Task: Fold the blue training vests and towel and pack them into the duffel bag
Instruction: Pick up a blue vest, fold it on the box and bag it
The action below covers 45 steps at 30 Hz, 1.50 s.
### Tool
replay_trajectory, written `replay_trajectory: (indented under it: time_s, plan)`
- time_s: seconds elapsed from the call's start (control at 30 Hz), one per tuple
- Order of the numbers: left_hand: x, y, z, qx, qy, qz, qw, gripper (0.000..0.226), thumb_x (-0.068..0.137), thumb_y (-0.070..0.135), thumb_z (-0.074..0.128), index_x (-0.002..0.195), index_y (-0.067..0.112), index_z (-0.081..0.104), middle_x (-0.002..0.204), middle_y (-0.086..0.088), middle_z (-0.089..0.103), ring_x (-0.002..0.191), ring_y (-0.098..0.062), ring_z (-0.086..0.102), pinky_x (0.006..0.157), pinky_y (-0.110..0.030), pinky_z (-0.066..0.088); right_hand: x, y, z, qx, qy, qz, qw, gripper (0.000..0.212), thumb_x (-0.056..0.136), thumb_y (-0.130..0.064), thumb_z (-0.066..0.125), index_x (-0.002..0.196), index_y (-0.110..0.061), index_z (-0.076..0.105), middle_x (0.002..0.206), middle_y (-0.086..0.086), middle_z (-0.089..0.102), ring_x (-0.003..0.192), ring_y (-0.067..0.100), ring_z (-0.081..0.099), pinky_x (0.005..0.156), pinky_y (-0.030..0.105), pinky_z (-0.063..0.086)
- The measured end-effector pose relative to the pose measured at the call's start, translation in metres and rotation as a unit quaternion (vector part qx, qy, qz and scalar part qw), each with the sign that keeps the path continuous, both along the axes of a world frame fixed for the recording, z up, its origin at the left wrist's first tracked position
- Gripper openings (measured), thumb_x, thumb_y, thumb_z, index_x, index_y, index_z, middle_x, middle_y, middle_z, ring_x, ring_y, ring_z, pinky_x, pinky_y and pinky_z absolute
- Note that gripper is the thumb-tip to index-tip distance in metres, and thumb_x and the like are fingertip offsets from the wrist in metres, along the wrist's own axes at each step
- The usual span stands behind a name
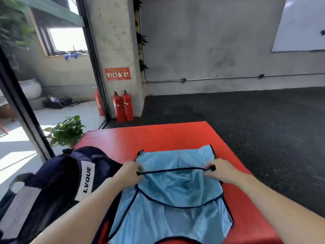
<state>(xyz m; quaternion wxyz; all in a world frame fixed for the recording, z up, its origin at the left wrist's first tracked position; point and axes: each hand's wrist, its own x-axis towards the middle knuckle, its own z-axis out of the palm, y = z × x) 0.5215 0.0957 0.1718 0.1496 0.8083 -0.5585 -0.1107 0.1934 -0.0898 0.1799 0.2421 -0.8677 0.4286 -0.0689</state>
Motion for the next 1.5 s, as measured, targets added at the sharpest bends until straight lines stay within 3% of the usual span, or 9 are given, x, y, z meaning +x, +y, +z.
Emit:
replay_trajectory:
  time_s: [0.1,0.2,0.4,0.57,0.83,1.0,1.2,1.4,1.5]
  plan:
    - [-0.014,0.012,-0.038,-0.011,-0.003,0.024,1.0,0.027,0.087,0.027,0.054,0.111,0.03,0.067,0.106,0.006,0.061,0.12,-0.023,0.049,0.102,-0.043,0.04,-0.001,0.014,-0.039,0.006,0.005,-0.001,1.0,0.026,0.09,-0.041,0.071,0.111,-0.027,0.07,0.108,-0.013,0.063,0.109,0.012,0.061,0.08,0.02,0.041]
    - [-0.044,0.023,-0.048,-0.112,0.037,0.019,0.993,0.031,0.091,0.019,0.06,0.121,0.025,0.067,0.112,0.015,0.059,0.127,-0.016,0.047,0.109,-0.034,0.039,0.002,0.035,-0.049,-0.054,-0.05,-0.001,0.997,0.017,0.093,-0.033,0.067,0.108,-0.024,0.07,0.108,-0.008,0.063,0.107,0.013,0.059,0.087,0.025,0.042]
    - [-0.098,0.047,-0.055,-0.093,0.107,-0.071,0.987,0.037,0.087,0.032,0.073,0.124,0.031,0.067,0.127,0.018,0.06,0.121,0.002,0.049,0.099,-0.013,0.039,0.006,0.087,-0.057,-0.019,-0.075,0.093,0.993,0.02,0.088,-0.047,0.073,0.103,-0.033,0.072,0.1,-0.02,0.064,0.094,-0.004,0.057,0.084,0.017,0.046]
    - [-0.102,0.046,-0.055,-0.079,0.062,-0.099,0.99,0.035,0.091,0.034,0.07,0.126,0.028,0.067,0.129,0.013,0.062,0.125,-0.005,0.049,0.107,-0.024,0.038,0.021,0.096,-0.071,-0.055,-0.003,0.138,0.989,0.04,0.083,-0.054,0.073,0.116,-0.03,0.07,0.11,-0.015,0.063,0.103,0.004,0.056,0.09,0.023,0.043]
    - [-0.099,0.033,-0.067,-0.057,0.015,-0.123,0.991,0.04,0.087,0.055,0.067,0.115,0.027,0.071,0.111,0.01,0.066,0.115,-0.014,0.052,0.102,-0.037,0.043,0.027,0.098,-0.077,-0.109,-0.006,0.128,0.986,0.016,0.096,-0.033,0.062,0.105,-0.028,0.074,0.099,-0.013,0.062,0.101,0.014,0.059,0.089,0.034,0.046]
    - [-0.102,0.023,-0.06,-0.124,-0.013,-0.136,0.983,0.015,0.094,0.028,0.064,0.104,0.023,0.073,0.101,0.008,0.07,0.101,-0.016,0.062,0.096,-0.035,0.044,0.014,0.096,-0.058,-0.08,-0.064,0.091,0.991,0.014,0.096,-0.032,0.065,0.107,-0.029,0.073,0.098,-0.017,0.063,0.093,0.006,0.06,0.085,0.028,0.049]
    - [-0.075,0.033,-0.051,-0.192,0.016,-0.069,0.979,0.016,0.093,0.009,0.064,0.102,0.016,0.075,0.095,0.009,0.073,0.093,-0.011,0.065,0.092,-0.034,0.05,-0.021,0.076,-0.051,-0.083,-0.114,0.034,0.989,0.015,0.096,-0.02,0.066,0.106,-0.028,0.074,0.099,-0.02,0.065,0.093,0.0,0.061,0.087,0.024,0.049]
    - [-0.05,0.053,-0.035,-0.249,0.033,0.012,0.968,0.017,0.095,0.012,0.065,0.104,0.021,0.076,0.098,0.014,0.067,0.092,-0.003,0.059,0.084,-0.007,0.04,-0.058,0.059,-0.056,-0.134,-0.128,-0.019,0.983,0.017,0.097,-0.013,0.064,0.109,-0.019,0.074,0.1,-0.007,0.061,0.095,0.009,0.058,0.09,0.025,0.042]
    - [-0.047,0.066,-0.028,-0.295,0.021,0.013,0.955,0.017,0.094,0.009,0.065,0.103,0.019,0.076,0.097,0.008,0.069,0.093,-0.013,0.062,0.089,-0.033,0.05,-0.071,0.056,-0.056,-0.159,-0.138,-0.029,0.977,0.017,0.097,-0.011,0.064,0.11,-0.016,0.073,0.1,-0.005,0.062,0.096,0.013,0.059,0.092,0.027,0.043]
